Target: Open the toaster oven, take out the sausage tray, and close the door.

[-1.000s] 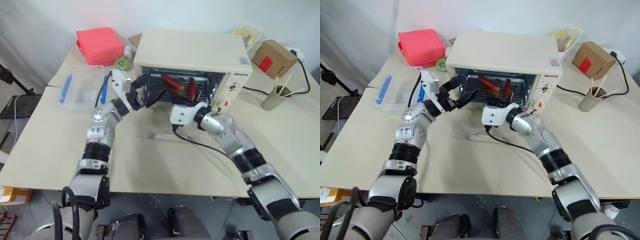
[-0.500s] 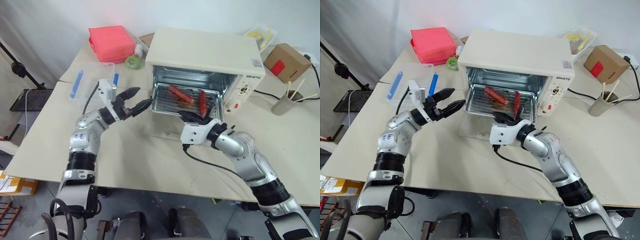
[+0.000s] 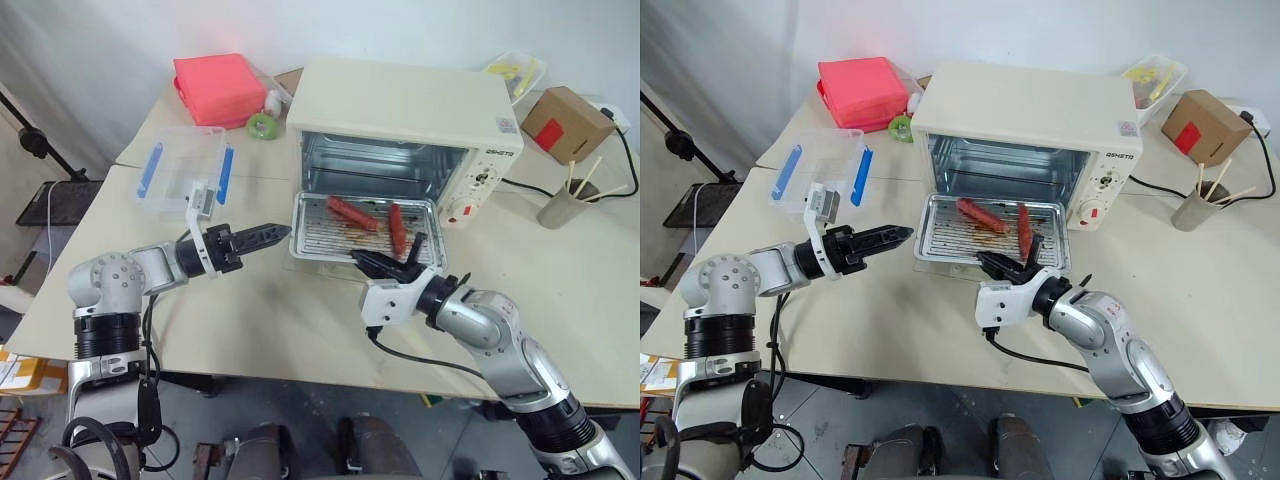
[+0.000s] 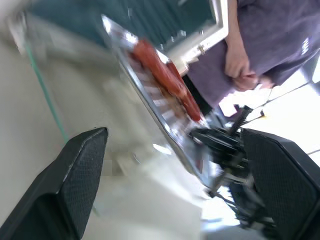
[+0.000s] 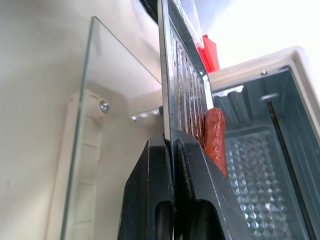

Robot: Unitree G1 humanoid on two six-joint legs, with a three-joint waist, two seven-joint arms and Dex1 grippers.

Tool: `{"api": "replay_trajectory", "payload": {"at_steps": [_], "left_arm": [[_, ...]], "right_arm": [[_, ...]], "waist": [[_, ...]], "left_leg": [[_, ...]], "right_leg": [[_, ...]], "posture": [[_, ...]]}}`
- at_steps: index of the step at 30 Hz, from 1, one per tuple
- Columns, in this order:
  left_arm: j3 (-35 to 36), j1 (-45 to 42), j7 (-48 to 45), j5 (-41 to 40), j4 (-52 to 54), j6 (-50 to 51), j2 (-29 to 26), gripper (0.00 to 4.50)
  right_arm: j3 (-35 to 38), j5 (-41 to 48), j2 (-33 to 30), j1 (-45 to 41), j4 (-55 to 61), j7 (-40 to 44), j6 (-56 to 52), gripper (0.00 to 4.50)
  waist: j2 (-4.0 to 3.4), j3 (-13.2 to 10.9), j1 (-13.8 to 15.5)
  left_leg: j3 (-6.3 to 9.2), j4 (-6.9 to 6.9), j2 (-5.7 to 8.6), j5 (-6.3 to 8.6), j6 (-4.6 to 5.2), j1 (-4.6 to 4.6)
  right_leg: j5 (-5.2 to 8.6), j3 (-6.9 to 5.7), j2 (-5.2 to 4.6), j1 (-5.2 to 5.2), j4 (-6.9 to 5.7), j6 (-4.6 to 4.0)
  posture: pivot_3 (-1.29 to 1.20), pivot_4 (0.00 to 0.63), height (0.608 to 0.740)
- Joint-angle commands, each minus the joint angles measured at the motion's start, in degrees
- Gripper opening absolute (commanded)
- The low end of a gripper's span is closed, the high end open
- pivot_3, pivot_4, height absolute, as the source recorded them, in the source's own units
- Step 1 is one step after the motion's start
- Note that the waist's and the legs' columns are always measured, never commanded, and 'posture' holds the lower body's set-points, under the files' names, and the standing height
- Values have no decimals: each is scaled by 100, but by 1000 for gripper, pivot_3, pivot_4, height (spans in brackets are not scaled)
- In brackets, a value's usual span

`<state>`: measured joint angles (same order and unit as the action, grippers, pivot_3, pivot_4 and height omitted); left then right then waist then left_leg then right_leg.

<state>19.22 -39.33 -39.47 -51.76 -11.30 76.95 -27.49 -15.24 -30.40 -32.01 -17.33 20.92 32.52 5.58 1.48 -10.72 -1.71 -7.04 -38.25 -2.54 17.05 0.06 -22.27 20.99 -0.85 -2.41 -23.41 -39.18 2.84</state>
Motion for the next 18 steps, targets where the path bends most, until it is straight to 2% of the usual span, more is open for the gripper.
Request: {"api": "replay_trajectory", "payload": {"at_steps": [1,3,6,14,18], "left_arm": [[422,-216,516,-335,-56,589,271,4500],[622,-280,754,-398,-135,833,439,4500],[879,-345,1070,-456,-163,1067,687,3905],[1397,-430,1545,-480,-289,1548,1041,1365],[1420,-403,1793,-914,-566,1555,981,233]], "right_arm": [[6,210,-107,-226,189,141,356,5],[-32,264,-128,-306,105,198,495,5],[-114,377,-145,-504,-74,313,748,0],[-153,581,-120,-798,-417,468,1007,0],[-58,1014,-56,-710,-400,639,839,0]], "waist": [[0,0,5],[0,0,-1],[1,0,-7],[1,0,-2],[1,0,-2]], "left_leg": [[0,0,1,0,0,0],[0,-3,1,0,0,0],[0,-3,1,0,0,2],[-1,-5,1,-1,-1,3],[-1,-5,1,0,-1,3]], "right_leg": [[0,0,0,0,0,0],[0,0,0,-1,0,0],[0,-1,0,-1,-5,0],[0,0,0,-2,-8,0],[0,0,0,-2,-10,0]], "posture": [[0,150,740],[0,150,740],[0,150,740],[0,150,740],[0,150,740]]}}
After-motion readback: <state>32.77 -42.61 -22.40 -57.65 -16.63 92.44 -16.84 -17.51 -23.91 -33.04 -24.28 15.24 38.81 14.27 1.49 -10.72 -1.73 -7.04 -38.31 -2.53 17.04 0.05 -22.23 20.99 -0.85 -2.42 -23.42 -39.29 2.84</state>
